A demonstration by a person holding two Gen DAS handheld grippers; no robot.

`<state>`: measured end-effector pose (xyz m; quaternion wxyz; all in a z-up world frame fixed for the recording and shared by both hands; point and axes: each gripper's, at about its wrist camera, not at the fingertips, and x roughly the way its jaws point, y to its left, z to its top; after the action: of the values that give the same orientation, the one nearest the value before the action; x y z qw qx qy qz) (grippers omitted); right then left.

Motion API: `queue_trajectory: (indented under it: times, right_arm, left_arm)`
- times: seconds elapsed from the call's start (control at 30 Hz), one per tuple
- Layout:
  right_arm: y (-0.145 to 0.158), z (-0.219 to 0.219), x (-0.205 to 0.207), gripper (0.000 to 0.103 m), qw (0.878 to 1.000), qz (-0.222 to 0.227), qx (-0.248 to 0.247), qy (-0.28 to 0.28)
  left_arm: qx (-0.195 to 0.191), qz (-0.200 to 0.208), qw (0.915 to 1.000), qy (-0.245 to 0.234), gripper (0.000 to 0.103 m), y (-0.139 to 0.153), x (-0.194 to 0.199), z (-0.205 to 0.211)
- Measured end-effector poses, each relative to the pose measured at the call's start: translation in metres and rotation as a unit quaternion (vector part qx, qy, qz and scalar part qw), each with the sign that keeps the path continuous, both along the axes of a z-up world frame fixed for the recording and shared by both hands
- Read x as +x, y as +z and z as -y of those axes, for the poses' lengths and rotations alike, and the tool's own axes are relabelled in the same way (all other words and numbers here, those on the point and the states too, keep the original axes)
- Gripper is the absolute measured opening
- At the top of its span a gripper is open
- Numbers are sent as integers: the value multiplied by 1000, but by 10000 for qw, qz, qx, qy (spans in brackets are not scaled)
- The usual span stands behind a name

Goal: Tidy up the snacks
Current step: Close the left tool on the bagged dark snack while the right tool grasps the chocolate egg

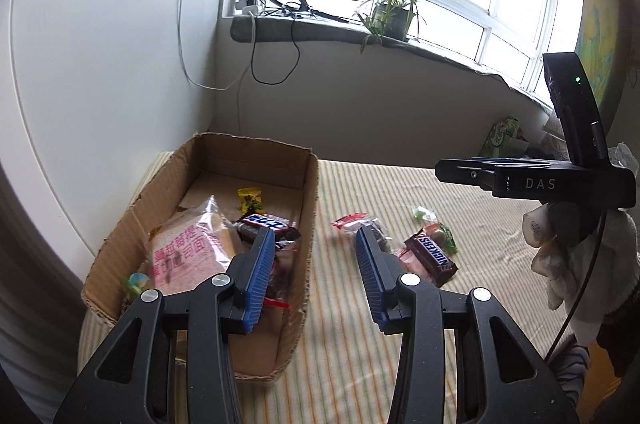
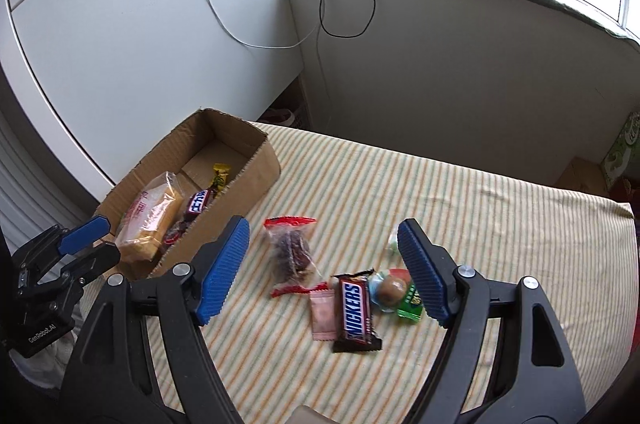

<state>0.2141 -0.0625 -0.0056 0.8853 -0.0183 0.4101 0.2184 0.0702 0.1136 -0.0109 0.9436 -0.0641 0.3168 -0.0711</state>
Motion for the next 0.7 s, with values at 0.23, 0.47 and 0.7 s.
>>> queue_trajectory:
  times: [0.23, 0.47, 0.7]
  right_arm:
    - [-21, 35, -5, 79, 9998, -139, -117, -84]
    - [-40, 61, -1, 79, 9991, -308, -119, -283]
    - [-65, 66, 13, 51, 9978, -627, 34, -193]
  left_arm:
    - [-39, -170, 9995, -259, 41, -10, 9, 34]
    - [-72, -403, 9982, -442, 41, -24, 21, 66]
    - [-117, -626, 9969, -452, 41, -37, 38, 86]
